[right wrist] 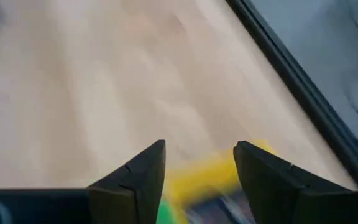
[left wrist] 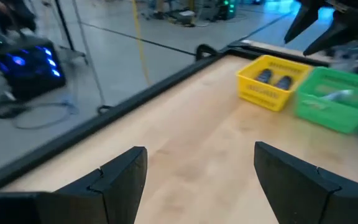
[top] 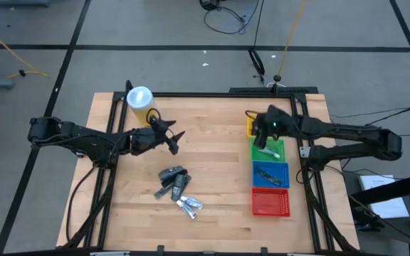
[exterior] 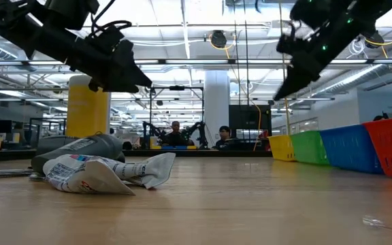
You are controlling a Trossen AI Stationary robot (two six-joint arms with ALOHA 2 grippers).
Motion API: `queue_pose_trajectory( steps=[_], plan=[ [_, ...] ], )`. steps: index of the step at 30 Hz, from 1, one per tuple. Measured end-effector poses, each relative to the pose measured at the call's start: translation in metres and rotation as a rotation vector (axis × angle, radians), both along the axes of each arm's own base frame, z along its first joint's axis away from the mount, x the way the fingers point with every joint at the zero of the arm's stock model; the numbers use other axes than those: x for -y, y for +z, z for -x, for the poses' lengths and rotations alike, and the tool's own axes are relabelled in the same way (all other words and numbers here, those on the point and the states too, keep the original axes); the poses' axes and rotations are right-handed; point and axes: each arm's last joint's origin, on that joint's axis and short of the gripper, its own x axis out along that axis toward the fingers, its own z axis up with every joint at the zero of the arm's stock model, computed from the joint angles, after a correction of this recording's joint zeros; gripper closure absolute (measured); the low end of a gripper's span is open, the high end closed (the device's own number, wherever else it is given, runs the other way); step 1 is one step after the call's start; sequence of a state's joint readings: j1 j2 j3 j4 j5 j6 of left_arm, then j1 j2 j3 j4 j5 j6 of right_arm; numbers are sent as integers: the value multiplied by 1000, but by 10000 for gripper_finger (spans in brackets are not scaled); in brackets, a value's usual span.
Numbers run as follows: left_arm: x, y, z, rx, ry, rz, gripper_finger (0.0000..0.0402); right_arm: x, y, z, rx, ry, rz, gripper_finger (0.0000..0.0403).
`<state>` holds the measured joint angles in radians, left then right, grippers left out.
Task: Pick & Place Travel size toiletries
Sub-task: Put the gray deodorant roll on bottle into the orange bin
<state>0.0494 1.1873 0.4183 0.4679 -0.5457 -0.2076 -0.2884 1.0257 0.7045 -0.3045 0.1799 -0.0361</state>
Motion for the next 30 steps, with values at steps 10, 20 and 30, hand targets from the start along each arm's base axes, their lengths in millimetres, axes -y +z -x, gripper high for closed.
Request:
queue_pose_trajectory(
  steps=[10, 20, 30],
  plan=[
    [23, -6, -1, -16, -199, 131, 115, -97, -41, -44, 396, 272, -27, 257],
    [48, -27, 12, -327, -392, 181, 115, -140, -95, -68, 435, 322, -19, 271],
    [79, -31, 37, -702, -567, 147, 115, -146, -124, -70, 349, 346, -9, 271]
  ],
)
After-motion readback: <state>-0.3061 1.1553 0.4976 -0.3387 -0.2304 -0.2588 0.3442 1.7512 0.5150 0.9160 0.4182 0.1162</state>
